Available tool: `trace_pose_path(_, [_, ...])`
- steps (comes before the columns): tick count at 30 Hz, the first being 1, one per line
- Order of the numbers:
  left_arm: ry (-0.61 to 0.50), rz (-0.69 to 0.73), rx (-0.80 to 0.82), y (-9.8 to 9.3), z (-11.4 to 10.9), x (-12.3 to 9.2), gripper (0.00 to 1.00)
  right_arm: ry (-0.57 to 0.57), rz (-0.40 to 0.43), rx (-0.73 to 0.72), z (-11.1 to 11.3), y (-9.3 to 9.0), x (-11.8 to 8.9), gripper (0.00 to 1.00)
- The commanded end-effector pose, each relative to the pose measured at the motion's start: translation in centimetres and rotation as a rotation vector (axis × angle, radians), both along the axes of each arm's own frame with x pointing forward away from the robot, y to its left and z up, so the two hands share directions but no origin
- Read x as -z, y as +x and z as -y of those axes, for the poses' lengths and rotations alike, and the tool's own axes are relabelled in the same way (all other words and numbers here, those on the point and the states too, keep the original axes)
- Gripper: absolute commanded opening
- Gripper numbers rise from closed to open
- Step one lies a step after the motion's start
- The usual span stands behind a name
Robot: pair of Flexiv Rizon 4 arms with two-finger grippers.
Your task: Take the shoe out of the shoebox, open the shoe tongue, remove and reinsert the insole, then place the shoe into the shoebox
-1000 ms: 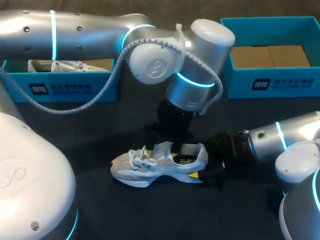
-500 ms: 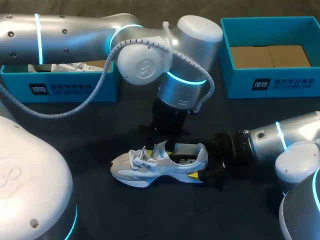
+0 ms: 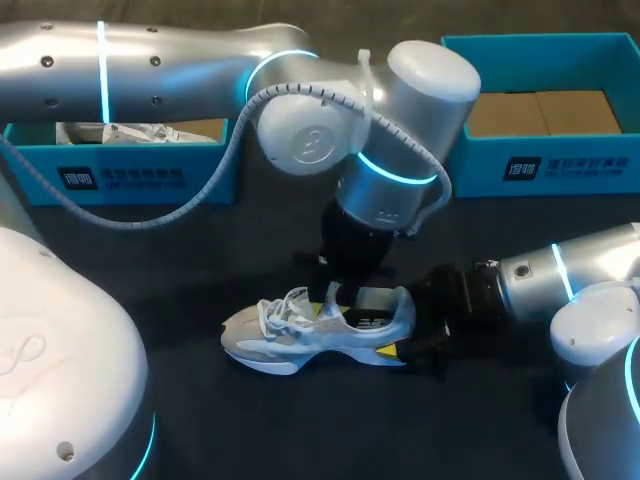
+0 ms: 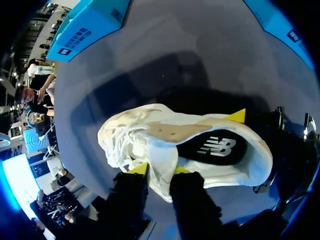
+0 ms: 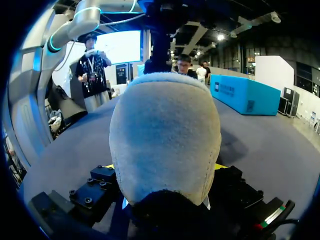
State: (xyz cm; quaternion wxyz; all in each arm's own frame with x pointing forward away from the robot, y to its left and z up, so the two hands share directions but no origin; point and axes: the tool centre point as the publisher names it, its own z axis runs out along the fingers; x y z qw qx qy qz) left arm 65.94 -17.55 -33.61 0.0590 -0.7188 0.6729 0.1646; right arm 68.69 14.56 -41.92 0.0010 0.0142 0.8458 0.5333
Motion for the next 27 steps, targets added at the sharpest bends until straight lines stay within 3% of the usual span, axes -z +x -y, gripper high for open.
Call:
trace_pose_path(1, [-0.017, 0.025, -0.034, -0.6, -0.7, -0.4, 0.0, -0.004, -0.001, 0.001, -0.3, 0.0, 0.2, 0.0])
trace_pose_path(6, [-0.096, 0.023, -0.061, -0.1, -2.3, -1.0, 0.0, -0.004, -0.001, 0.001, -0.3, 0.0, 0.2, 0.0])
trace_pose_path(18, [-0.455, -0.111, -0.094, 1.9, -7.4, -2.1, 0.0, -0.004, -0.001, 0.001, -0.3, 0.0, 0.2, 0.0])
trace_pose_path(27, [-0.572, -0.157, -0.057, 2.1, -9.6, -1.2, 0.0, -0.004, -0.001, 0.001, -0.3, 0.0, 0.2, 0.0])
